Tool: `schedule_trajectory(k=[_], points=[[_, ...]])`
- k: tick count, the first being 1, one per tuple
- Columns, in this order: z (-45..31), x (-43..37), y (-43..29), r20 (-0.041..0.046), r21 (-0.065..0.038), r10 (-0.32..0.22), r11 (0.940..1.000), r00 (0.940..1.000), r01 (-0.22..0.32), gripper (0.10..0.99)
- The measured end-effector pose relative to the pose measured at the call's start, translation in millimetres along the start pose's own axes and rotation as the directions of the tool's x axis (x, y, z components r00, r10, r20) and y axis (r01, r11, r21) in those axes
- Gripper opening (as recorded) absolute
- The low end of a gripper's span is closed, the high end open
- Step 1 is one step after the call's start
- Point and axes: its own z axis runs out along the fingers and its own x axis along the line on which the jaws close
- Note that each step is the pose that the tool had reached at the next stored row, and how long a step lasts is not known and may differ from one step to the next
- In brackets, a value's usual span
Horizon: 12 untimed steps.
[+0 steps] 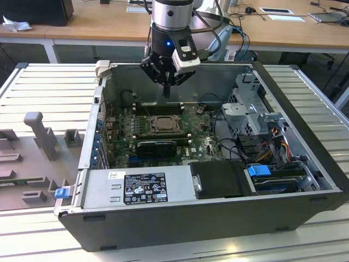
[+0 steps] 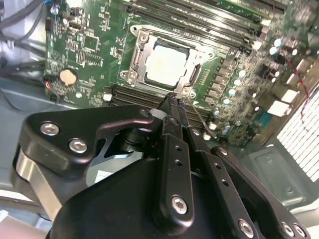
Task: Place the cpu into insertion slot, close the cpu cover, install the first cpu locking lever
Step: 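Close the cpu cover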
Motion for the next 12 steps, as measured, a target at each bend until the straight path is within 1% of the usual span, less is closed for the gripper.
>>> schedule_trajectory(k=[1,2,5,8,10,12], points=[[0.0,0.0,0.0,-0.0005,0.000,-0.022,0.9997,0.9997,0.022,0.106],[0.0,0.3,-0.1,-0.0006,0.000,-0.029,0.9996,0.9996,0.029,0.106],[0.2,5.7,-1.4,0.0005,0.000,-0.034,0.9994,0.9994,0.034,0.106],[0.2,7.8,-1.8,-0.0003,0.000,-0.054,0.9985,0.9985,0.054,0.106],[0.4,7.8,-1.9,-0.0015,0.000,-0.093,0.9956,0.9956,0.093,0.106],[0.7,7.8,-1.9,-0.0029,0.001,-0.134,0.9909,0.9909,0.134,0.106]])
